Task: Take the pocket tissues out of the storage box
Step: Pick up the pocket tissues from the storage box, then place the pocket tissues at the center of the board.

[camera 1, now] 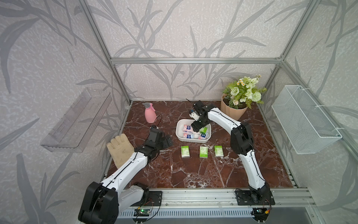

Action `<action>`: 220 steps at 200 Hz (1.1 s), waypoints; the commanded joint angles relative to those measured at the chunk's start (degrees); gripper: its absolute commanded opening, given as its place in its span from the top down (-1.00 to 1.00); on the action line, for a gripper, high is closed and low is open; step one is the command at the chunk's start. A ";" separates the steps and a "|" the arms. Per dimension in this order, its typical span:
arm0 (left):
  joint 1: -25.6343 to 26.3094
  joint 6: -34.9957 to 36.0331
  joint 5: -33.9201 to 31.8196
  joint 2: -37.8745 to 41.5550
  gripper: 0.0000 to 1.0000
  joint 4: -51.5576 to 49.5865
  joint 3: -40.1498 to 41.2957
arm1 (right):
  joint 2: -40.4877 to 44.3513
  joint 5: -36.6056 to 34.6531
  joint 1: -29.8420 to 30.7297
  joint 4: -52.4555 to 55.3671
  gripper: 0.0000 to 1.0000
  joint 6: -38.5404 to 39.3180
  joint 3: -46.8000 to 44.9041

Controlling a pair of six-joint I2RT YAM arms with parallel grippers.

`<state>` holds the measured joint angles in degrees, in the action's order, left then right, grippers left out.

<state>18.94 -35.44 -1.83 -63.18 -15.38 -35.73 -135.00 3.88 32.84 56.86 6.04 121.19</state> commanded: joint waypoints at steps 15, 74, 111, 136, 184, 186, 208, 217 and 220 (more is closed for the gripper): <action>-0.38 1.42 -0.09 0.49 -0.99 0.17 -1.36 | 1.00 0.74 -0.23 1.87 -0.48 -0.15 -1.52; -0.66 2.53 -0.67 2.07 -1.00 -1.23 -2.11 | 6.84 -0.44 -0.23 -2.11 -0.15 -3.25 -8.06; -1.36 4.36 -1.10 3.38 -1.00 -3.76 -4.88 | 11.96 -0.97 -0.06 -3.95 -0.10 -9.06 -10.09; -2.21 5.42 -1.16 3.02 -0.99 -6.19 -7.41 | 16.65 -1.51 0.78 -5.70 -0.07 -16.60 -12.74; -7.63 4.30 0.80 0.63 -0.99 -10.28 -11.03 | 25.43 -6.44 7.91 -12.39 -0.02 -37.05 -21.36; -7.96 4.15 1.13 0.56 -0.99 -10.29 -11.03 | 25.69 -6.56 8.24 -12.70 -0.02 -37.99 -21.74; -12.23 4.20 5.16 -0.96 -0.99 -9.85 -11.29 | 28.38 -7.39 12.37 -18.29 -0.02 -47.87 -26.31; -13.75 4.60 6.65 -1.86 -1.00 -9.68 -11.38 | 29.03 -7.61 14.26 -21.12 -0.03 -51.98 -27.91; -14.32 4.68 7.03 -2.16 -1.00 -9.67 -11.45 | 29.13 -7.73 14.87 -21.80 -0.02 -53.06 -28.28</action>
<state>7.92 -31.51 0.95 -63.46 -23.00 -45.71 -107.83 -1.58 44.01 42.41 -32.16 96.53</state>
